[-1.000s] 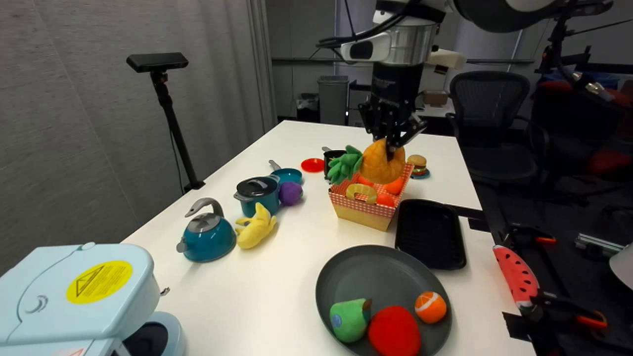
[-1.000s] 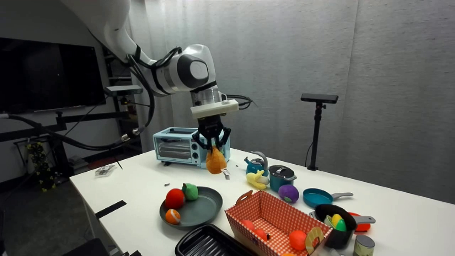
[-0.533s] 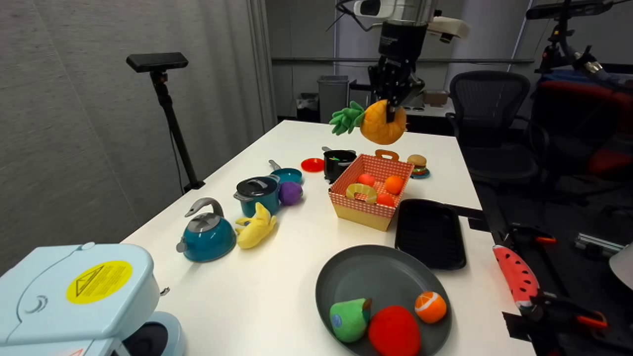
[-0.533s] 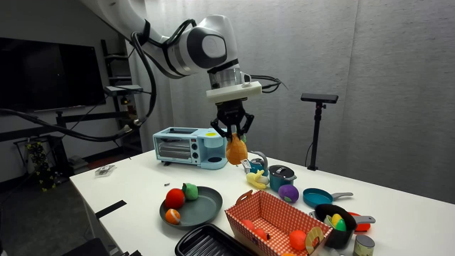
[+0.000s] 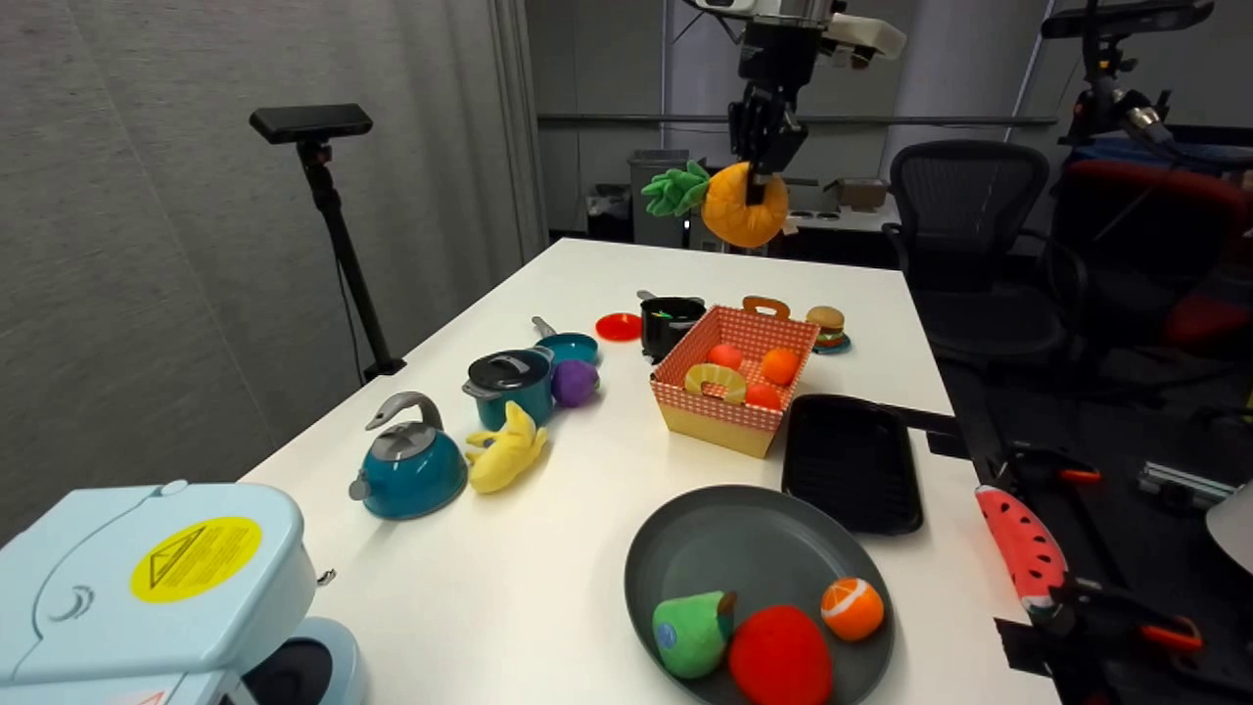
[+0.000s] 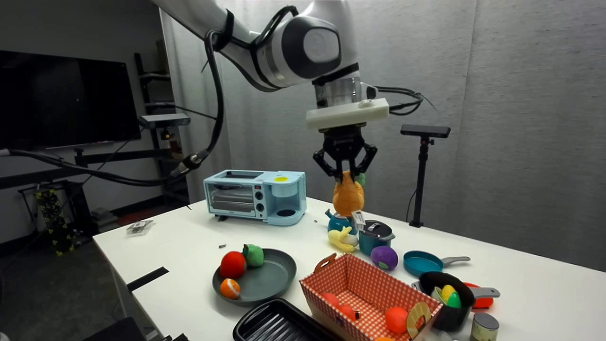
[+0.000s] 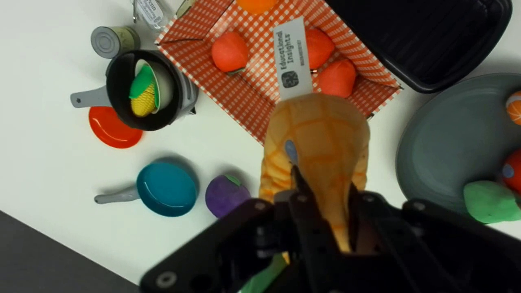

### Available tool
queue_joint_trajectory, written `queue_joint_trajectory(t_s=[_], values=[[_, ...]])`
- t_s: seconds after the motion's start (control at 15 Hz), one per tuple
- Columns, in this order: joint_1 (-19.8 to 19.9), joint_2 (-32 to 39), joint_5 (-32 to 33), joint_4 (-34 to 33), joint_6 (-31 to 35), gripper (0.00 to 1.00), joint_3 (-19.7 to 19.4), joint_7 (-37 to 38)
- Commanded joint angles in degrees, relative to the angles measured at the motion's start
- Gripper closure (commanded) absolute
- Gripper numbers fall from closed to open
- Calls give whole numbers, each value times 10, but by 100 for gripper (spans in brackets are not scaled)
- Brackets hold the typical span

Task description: Put the plushy in the basket on the plate and then put it back in the basket

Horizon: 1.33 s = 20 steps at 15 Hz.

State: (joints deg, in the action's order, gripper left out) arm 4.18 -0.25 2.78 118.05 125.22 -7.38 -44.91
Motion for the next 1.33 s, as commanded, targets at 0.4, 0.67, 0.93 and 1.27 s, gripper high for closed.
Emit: queue_joint_trajectory(t_s=[0.4, 0.67, 0.93, 1.27], values=[[37, 105, -4, -134, -49, 21, 0, 71], [40, 117, 0, -155, -62, 1, 2, 93], [44, 114, -9, -174, -93, 0, 3, 103], [46, 108, -9, -173, -120, 0, 4, 101]])
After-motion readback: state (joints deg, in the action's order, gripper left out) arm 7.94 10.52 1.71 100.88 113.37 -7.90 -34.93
